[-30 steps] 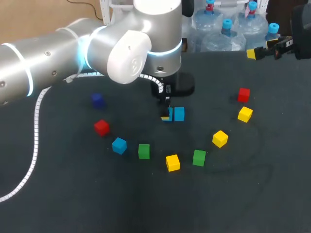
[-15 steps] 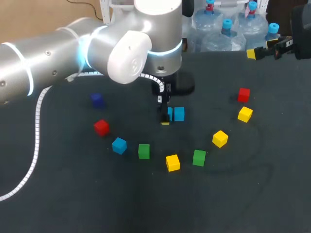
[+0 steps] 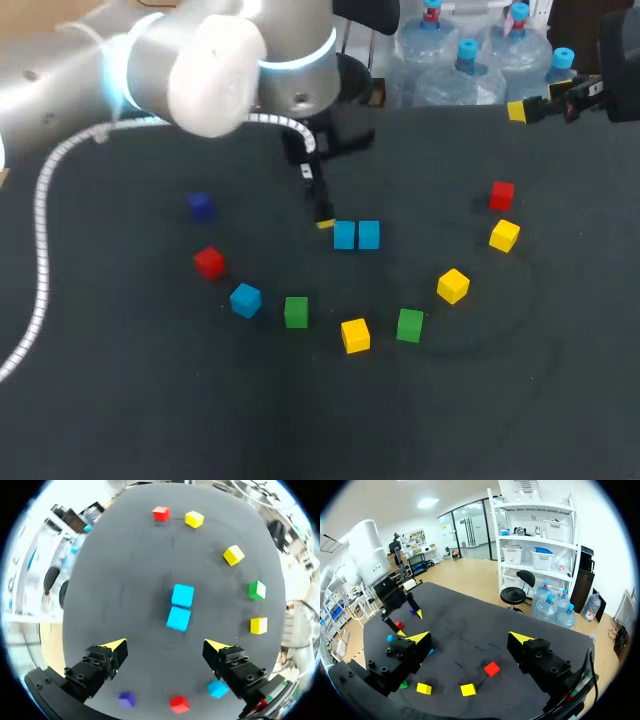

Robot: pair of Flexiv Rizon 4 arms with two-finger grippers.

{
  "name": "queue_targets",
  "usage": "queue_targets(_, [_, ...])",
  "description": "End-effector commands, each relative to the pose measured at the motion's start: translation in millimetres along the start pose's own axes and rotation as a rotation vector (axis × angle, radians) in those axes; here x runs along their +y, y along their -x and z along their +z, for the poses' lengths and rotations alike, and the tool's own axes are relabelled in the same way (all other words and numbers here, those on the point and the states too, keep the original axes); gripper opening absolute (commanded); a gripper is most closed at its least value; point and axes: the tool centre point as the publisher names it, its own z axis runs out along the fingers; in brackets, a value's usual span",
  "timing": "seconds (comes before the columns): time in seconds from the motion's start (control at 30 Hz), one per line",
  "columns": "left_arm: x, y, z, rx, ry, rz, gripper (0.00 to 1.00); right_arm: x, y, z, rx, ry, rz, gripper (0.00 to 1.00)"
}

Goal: Place the blue cubes, place green cubes on the blue cubes, place the yellow cubes on the green cubes, then place the red cubes on the yellow cubes, and place purple cube on the red cubes.

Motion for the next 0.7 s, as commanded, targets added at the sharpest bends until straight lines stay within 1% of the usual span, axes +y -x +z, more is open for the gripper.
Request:
queue_targets(0.03, [-13.4, -35.5, -19, -0.050, 0.105, -0.177, 1.00, 0, 0, 1, -0.001, -0.001, 0.000, 1.00])
queue_targets(0.13, [-17.7, -53.2, -18, -0.059, 0.115, -0.283, 1.00, 0, 0, 1, -0.001, -0.001, 0.000, 1.00])
queue_targets(0.17, [-21.0, -57.7, -18, -0.074, 0.113, -0.305, 1.00, 0, 0, 1, -0.001, -0.001, 0.000, 1.00])
queue_targets(0.23, [-26.9, -65.5, -19, -0.081, 0.137, -0.359, 1.00, 0, 0, 1, -0.001, -0.001, 0.000, 1.00])
queue_targets(0.33, [-35.2, -76.9, -17, -0.095, 0.146, -0.438, 1.00, 0, 0, 1, -0.001, -0.001, 0.000, 1.00])
queue_targets(0.43, [-38.9, -86.9, -15, -0.102, 0.154, -0.485, 1.00, 0, 0, 1, -0.001, -0.001, 0.000, 1.00])
queue_targets(0.63, [-41.4, -101.8, -20, -0.103, 0.236, -0.553, 1.00, 0, 0, 1, -0.001, -0.001, 0.000, 1.00])
queue_targets(0.7, [-44.2, -106.2, -22, -0.102, 0.235, -0.595, 1.00, 0, 0, 1, -0.001, -0.001, 0.000, 1.00])
